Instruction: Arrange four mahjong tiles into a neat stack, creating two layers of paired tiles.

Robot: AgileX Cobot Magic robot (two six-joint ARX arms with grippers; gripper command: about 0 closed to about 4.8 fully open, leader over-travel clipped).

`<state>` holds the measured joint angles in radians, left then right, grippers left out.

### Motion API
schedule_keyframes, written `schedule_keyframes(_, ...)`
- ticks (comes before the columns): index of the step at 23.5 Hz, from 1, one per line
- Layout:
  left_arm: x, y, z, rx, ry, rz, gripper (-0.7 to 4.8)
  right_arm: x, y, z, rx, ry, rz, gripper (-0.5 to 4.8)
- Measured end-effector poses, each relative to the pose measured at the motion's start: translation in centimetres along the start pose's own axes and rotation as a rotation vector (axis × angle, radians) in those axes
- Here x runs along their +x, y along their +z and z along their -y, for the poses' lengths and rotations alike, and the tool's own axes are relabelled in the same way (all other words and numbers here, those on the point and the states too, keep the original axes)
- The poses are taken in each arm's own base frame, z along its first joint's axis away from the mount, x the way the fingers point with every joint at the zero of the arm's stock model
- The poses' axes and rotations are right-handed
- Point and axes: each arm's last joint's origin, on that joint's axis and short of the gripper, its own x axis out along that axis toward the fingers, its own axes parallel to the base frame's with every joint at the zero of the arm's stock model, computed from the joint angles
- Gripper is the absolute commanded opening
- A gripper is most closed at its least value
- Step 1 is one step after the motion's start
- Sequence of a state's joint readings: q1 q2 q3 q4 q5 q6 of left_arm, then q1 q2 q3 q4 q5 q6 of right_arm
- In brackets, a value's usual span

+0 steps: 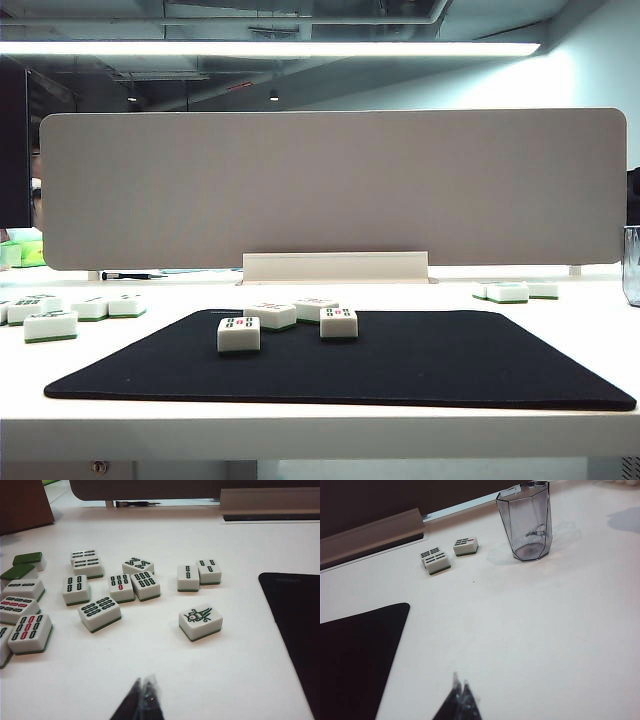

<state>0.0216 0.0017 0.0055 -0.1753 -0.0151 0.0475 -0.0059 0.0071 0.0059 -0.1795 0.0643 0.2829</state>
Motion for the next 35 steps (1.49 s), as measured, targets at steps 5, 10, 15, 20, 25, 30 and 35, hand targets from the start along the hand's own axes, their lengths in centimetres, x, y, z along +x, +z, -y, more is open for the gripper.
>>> schedule_keyframes(5, 0.0, 0.0, 0.0, 0.0, 0.0, 0.0, -0.06, 0.0, 0.0, 0.0, 0.0, 0.0, 0.0, -0.01)
schedule_keyframes(10, 0.0, 0.0, 0.0, 0.0, 0.0, 0.0, -0.06, 0.0, 0.0, 0.0, 0.0, 0.001, 0.0, -0.01)
schedule_keyframes(15, 0.0, 0.0, 0.0, 0.0, 0.0, 0.001, -0.06, 0.0, 0.0, 0.0, 0.0, 0.002, 0.003, -0.01)
schedule_keyframes(20, 0.0, 0.0, 0.0, 0.0, 0.0, 0.0, -0.06, 0.0, 0.5, -0.2, 0.003, 0.029, 0.042, -0.01)
schedule_keyframes(25, 0.0, 0.0, 0.0, 0.0, 0.0, 0.0, -0.06, -1.1, 3.4, -1.0, 0.009, 0.069, 0.149, -0.02)
schedule_keyframes(30, 0.0, 0.0, 0.0, 0.0, 0.0, 0.0, -0.06, -3.6, 7.9, -2.1, 0.016, 0.107, 0.28, -0.01)
schedule_keyframes(35, 0.0, 0.0, 0.0, 0.0, 0.0, 0.0, -0.06, -5.7, 10.3, -2.8, 0.01, 0.159, 0.297, -0.01)
